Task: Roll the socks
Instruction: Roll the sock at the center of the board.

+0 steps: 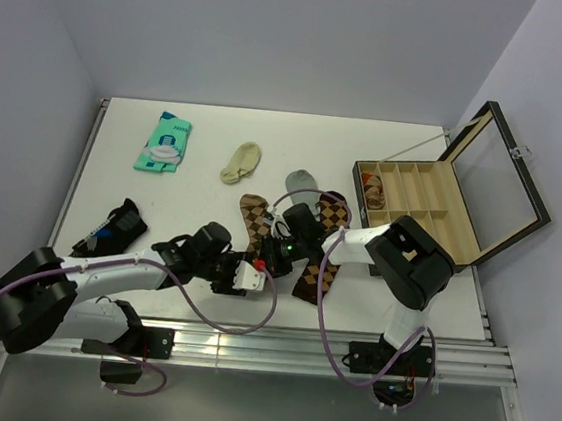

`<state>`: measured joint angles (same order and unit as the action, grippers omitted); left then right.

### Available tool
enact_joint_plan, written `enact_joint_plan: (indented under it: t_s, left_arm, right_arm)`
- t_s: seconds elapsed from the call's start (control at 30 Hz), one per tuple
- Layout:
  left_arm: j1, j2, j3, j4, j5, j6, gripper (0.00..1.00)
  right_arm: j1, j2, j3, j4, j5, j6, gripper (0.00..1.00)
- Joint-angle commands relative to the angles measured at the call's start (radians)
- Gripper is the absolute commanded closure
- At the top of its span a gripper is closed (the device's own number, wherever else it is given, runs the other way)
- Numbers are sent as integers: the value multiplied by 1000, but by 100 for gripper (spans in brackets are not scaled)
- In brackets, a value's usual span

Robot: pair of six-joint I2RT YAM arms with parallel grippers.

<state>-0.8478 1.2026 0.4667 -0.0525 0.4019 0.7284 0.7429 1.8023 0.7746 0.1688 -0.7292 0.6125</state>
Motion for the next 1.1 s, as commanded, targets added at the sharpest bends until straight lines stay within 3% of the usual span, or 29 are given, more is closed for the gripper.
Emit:
enact_joint_plan:
  t_s: [0.0, 0.43, 0.63, 0.8, 0.97, 1.07]
  left_arm:
    - [-5, 61, 81, -67, -5, 42, 46]
    - [-5, 156, 133, -89, -46, 60, 52]
    - [-5, 225, 194, -171, -29, 55, 70]
    - [-5, 274, 277, -289, 15, 29, 85]
    - [-4, 328, 342, -421, 66, 31, 99]
    - [-2, 344, 357, -472, 87, 20, 100]
  right_arm:
    - [-8, 12, 2, -66, 31, -17, 87]
    - [-20, -6, -32, -48, 21, -31, 88]
    - [-30, -27, -67, -17, 19, -28, 87]
    - [-31, -69, -90, -5, 53, -34, 76]
    - [-31, -214, -121, -47, 167, -43, 50]
    - [-34, -300, -144, -77, 272, -30, 44]
